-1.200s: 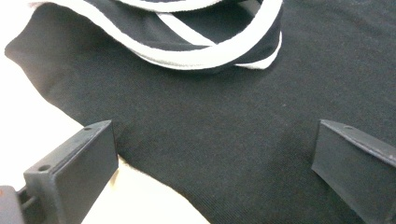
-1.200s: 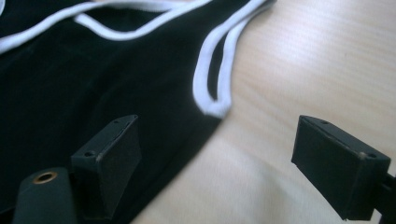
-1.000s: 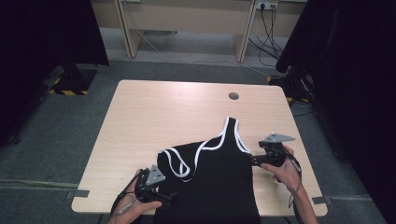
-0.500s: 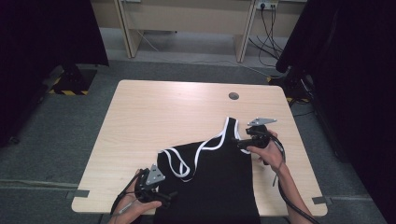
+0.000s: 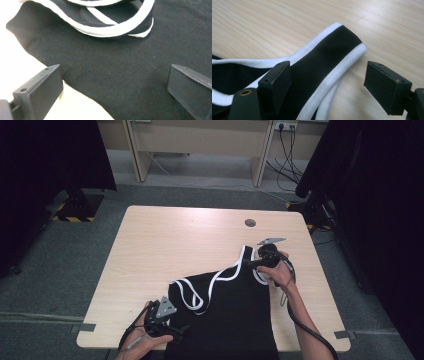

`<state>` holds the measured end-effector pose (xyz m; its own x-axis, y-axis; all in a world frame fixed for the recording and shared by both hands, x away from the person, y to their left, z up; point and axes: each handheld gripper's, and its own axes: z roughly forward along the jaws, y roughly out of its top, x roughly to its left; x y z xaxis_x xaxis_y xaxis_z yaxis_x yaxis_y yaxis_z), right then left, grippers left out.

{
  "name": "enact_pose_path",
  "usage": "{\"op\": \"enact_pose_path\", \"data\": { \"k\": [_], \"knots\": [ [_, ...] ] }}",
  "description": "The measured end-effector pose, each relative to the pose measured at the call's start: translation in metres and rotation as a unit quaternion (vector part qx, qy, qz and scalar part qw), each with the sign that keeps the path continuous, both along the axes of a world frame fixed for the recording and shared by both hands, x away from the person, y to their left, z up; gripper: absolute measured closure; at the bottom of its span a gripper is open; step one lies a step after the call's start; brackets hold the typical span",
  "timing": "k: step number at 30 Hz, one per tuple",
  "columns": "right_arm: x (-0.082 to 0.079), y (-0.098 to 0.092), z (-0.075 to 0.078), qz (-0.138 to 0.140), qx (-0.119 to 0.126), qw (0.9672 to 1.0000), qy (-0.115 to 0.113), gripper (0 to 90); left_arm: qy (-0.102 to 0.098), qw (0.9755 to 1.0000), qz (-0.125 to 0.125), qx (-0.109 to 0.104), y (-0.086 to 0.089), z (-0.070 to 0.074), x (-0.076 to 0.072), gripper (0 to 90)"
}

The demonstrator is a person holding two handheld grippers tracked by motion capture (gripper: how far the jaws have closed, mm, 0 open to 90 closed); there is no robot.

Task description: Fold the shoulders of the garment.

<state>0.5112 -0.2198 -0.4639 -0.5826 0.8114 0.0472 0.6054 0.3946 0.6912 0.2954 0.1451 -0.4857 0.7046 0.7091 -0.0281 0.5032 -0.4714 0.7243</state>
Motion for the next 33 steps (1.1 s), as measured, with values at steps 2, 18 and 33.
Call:
{"op": "enact_pose_path", "data": {
  "k": [2,18,33],
  "knots": [
    [0.004,0.004,-0.001,0.001,-0.008,1.0,0.001,22.5,0.0,1.0,0.001,0.0,0.0,0.0,0.0,0.0],
    [0.003,0.01,-0.006,0.042,0.006,0.9991,-0.002,83.1,0.0,1.0,0.004,0.0,0.0,0.0,0.0,0.0],
    [-0.057,0.008,0.041,0.105,0.102,0.9868,-0.069,83.7,0.0,1.0,0.005,0.0,0.0,0.0,0.0,0.0]
  ]
}}
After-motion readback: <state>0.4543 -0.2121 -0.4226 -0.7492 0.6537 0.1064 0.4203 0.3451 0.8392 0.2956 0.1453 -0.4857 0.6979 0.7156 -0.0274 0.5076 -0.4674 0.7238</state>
